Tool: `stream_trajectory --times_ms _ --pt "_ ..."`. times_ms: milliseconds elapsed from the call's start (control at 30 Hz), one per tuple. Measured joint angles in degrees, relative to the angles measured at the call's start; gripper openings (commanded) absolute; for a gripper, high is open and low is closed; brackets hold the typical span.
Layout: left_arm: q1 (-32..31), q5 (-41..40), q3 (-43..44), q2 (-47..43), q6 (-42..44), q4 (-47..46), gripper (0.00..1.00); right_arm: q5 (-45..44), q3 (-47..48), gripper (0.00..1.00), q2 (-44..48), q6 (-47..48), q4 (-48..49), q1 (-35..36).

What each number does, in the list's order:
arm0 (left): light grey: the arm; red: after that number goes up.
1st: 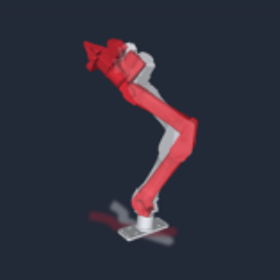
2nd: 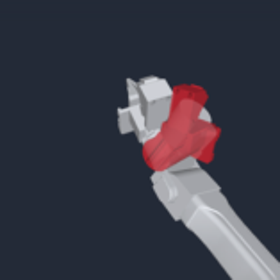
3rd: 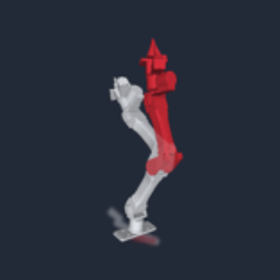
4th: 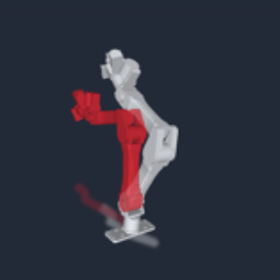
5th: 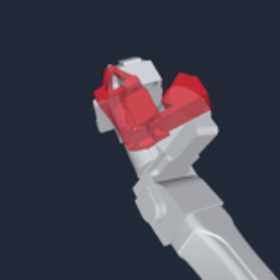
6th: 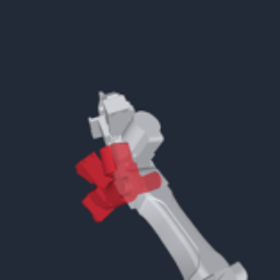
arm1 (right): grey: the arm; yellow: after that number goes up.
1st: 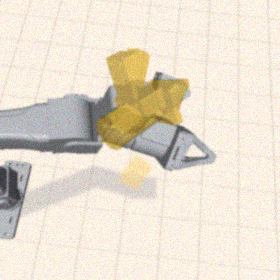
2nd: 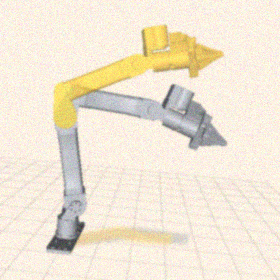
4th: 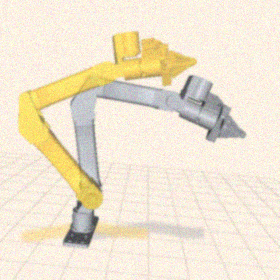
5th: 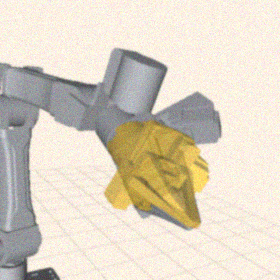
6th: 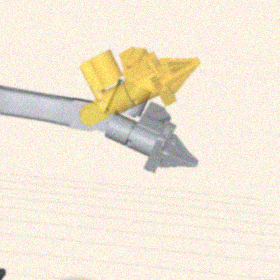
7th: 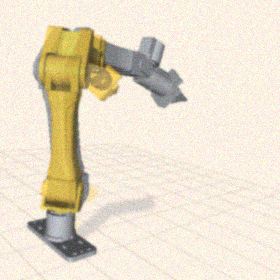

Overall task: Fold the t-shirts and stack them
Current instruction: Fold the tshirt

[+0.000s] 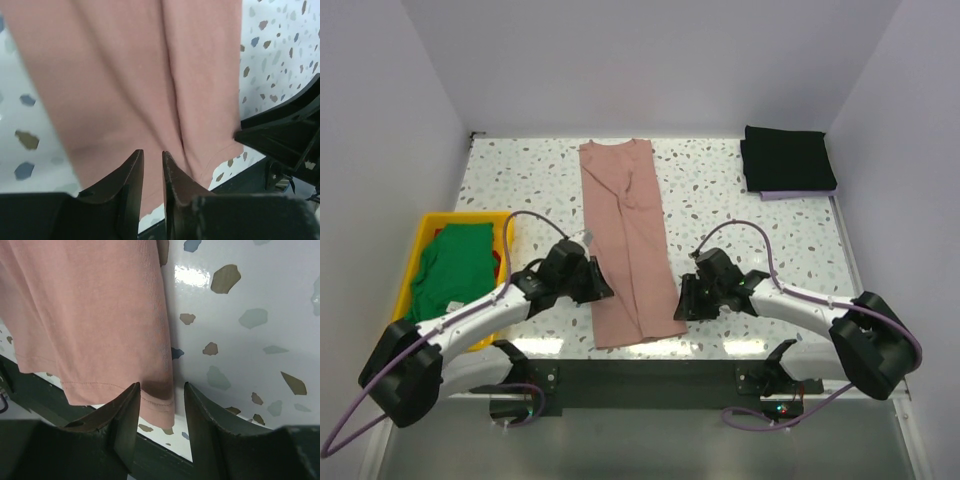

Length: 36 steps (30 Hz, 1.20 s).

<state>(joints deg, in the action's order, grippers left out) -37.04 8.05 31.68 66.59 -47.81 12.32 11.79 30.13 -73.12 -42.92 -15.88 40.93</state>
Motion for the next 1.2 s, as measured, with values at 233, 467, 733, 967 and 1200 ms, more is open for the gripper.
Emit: stream_trajectory --times_ms 233,467,733,967,1200 --pt "0.0 -1.1 -7.0 -12.7 -6.4 9.1 0.34 1.7 -1.8 0.44 0.9 -1.7 2.0 -0.1" --pt "0.0 0.4 -9.8 -16.5 -9.3 13.0 0.37 3.6 -3.1 0.42 1.6 -2.9 3.1 -0.1" --pt "0.0 2.8 -12.4 -15.8 -10.2 14.8 0.44 5.0 -3.9 0.4 1.5 -3.7 3.6 -0.1" --pt "0.0 5.8 -14.6 -15.6 -11.3 12.2 0.47 7.2 -5.4 0.38 1.5 -5.2 6.0 -0.1" --pt "-0.8 8.3 -15.9 -15.3 -12.7 8.8 0.47 7.5 -6.1 0.35 1.8 -6.0 7.0 -0.1"
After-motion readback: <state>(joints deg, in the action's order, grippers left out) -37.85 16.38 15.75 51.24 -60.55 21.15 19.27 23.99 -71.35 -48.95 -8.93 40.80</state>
